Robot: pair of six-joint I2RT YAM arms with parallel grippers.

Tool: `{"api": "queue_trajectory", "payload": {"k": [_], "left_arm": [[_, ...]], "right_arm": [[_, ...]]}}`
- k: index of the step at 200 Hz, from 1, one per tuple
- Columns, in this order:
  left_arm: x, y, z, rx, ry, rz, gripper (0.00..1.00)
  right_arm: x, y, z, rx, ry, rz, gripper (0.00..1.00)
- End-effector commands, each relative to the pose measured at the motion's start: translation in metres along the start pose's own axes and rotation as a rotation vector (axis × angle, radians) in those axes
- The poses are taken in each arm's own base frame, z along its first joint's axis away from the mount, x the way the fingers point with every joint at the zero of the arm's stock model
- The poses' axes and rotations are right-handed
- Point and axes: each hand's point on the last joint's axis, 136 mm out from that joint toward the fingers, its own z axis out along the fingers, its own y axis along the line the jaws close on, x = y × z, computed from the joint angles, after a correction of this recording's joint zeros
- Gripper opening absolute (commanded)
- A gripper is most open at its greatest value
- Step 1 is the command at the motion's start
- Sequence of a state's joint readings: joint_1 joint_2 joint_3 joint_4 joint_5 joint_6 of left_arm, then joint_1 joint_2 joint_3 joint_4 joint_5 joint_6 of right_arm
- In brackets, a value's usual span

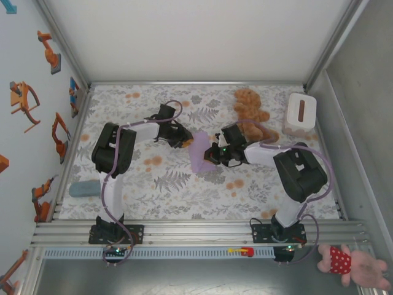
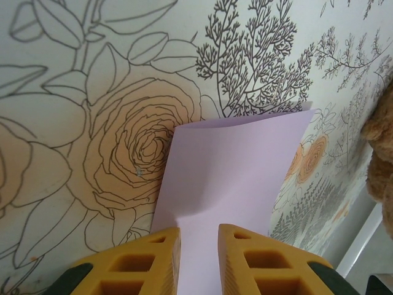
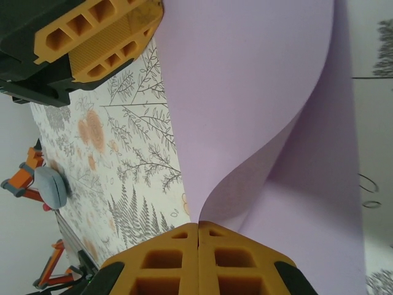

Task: Fold a paper plane with a square sheet of paper (pick it up from the middle)
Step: Fold the triangle a second time at the center of the table.

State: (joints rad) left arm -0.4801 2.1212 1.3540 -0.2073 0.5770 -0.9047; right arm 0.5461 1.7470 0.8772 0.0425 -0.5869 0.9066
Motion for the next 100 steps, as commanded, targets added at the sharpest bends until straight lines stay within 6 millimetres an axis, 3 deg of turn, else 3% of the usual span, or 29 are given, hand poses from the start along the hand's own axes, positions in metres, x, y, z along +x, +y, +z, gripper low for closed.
{"api": "queue_trajectory", "payload": {"k": [1,100], "left_arm": [[0.014,0.029,0.015,-0.088,0.058,-0.037,0.23],[0.017,0.031,0.016,-0.094,0.067,-0.040,0.23]], "right_arm": [[-0.010,0.019,0.007,-0.053,-0.015,-0.011,0.00],[-0.029,0.017,0.031,-0.050,-0.056,0.005,0.00]]}}
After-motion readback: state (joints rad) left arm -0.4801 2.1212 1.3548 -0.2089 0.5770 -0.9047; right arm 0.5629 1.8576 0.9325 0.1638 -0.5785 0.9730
